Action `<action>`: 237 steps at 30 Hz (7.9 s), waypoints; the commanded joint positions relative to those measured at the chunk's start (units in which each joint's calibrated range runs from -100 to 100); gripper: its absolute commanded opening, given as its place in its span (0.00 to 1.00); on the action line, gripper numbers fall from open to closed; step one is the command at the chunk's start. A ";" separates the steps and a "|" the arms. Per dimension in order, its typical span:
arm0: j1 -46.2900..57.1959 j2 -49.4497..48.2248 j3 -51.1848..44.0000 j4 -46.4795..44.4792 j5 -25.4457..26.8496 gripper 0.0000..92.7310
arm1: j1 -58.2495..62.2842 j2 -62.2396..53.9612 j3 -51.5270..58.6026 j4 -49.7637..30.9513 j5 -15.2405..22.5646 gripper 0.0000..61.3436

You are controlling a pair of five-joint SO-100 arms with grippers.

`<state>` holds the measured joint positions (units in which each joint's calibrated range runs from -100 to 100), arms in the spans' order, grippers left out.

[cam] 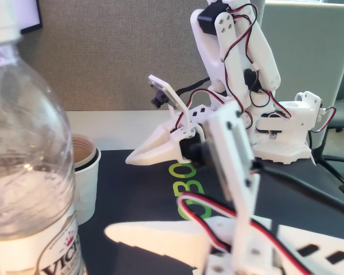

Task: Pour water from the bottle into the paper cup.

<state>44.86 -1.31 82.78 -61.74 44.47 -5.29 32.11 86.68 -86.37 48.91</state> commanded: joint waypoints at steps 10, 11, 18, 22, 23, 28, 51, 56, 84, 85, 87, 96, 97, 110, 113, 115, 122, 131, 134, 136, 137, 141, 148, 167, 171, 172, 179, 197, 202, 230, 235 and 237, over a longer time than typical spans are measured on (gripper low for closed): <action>2.53 9.39 -30.58 14.37 0.98 0.96 | -2.77 0.22 -13.03 -0.06 5.86 0.74; 2.39 9.65 -31.49 15.10 0.93 0.96 | -1.94 -0.98 -15.21 2.88 6.50 0.77; 1.61 9.73 -31.40 16.65 0.20 0.93 | 1.53 -6.31 -22.75 13.83 6.11 0.76; -0.35 7.30 -28.94 16.24 -2.05 0.78 | 2.72 -11.72 -23.39 17.75 5.52 0.74; -1.27 6.43 -28.22 16.24 -2.25 0.62 | 2.72 -12.32 -23.93 17.83 5.67 0.74; -3.63 3.57 -25.31 16.24 -2.49 0.02 | 3.56 -11.29 -27.66 19.79 5.18 0.73; -3.63 -18.94 -57.84 50.54 -17.78 0.00 | -2.89 -2.19 -43.02 26.57 2.98 0.71; -2.84 -21.02 -61.93 57.95 -26.86 0.00 | -3.73 -0.30 -45.56 26.49 2.93 0.57; -11.35 -17.63 -83.01 102.76 -50.84 0.00 | 3.44 -11.98 -37.93 19.14 4.64 0.00; -10.69 -14.94 -85.64 103.25 -50.84 0.00 | 2.60 -12.23 -35.47 18.40 4.40 0.00; -9.78 -11.46 -89.10 103.90 -50.84 0.00 | 1.29 -12.32 -30.30 17.09 4.35 0.00; -6.24 -7.56 -91.01 104.47 -50.74 0.00 | -4.69 -16.27 -19.94 12.44 3.86 0.00; -6.24 -7.56 -91.01 104.47 -50.74 0.00 | -4.81 -17.30 -20.12 13.25 3.71 0.00; -6.11 -10.68 -89.01 103.66 -46.45 0.00 | -4.57 -25.97 -19.94 26.00 1.27 0.00; -6.64 -12.07 -88.46 103.00 -45.08 0.00 | -4.57 -25.72 -19.66 26.90 1.12 0.00; -6.64 -12.77 -87.73 103.00 -44.25 0.00 | -5.05 -26.49 -19.30 27.06 1.07 0.00; -4.41 -12.07 -88.01 103.57 -42.59 0.00 | -6.72 -26.92 -20.84 28.94 0.98 0.00; -0.88 -13.98 -86.83 105.86 -42.30 0.00 | -7.32 -27.52 -28.57 32.45 1.12 0.00; -0.62 -14.68 -86.64 106.83 -42.30 0.00 | -5.17 -26.06 -31.75 32.70 1.07 0.00; -0.48 -15.03 -86.19 106.92 -42.30 0.00 | -3.97 -26.23 -33.29 33.92 0.93 0.00; -0.48 -15.11 -85.92 107.00 -42.30 0.00 | -2.89 -26.49 -34.57 34.74 0.88 0.00; -0.48 -14.85 -85.92 106.92 -42.30 0.00 | -1.82 -26.83 -34.84 34.82 0.98 0.00; -0.48 -14.16 -86.01 107.00 -42.30 0.00 | -1.22 -27.26 -34.66 34.90 1.17 0.00; -0.62 -13.12 -98.82 111.88 -41.12 0.00 | 5.35 -20.56 -36.93 33.27 0.78 0.00; -0.75 -13.55 -98.00 112.13 -41.12 0.00 | 6.07 -19.19 -35.84 30.25 0.44 0.00; -0.75 -13.64 -97.91 112.13 -41.12 0.00 | 6.19 -18.16 -35.66 28.86 0.44 0.00; -1.40 -13.90 -96.37 112.13 -41.12 0.00 | 4.64 -12.15 -33.20 18.56 0.39 0.00; -1.53 -11.38 -96.37 111.48 -41.07 0.00 | 3.08 -12.92 -38.47 29.43 6.59 0.00; -1.40 -11.90 -95.73 111.48 -41.07 0.00 | 5.23 -16.44 -38.84 32.53 5.57 0.00; -2.19 -12.25 -91.46 111.88 -43.08 0.00 | 9.54 -3.47 -42.38 17.91 4.93 0.00; -2.45 -11.81 -91.46 111.56 -43.03 0.00 | 10.02 -4.59 -41.20 17.91 4.35 0.00; -2.45 -11.64 -91.46 111.56 -42.98 0.00 | 10.02 -5.28 -39.75 17.58 3.76 0.00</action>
<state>43.47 -6.88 -5.57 50.51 1.54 4.20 29.41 48.60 -65.94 53.80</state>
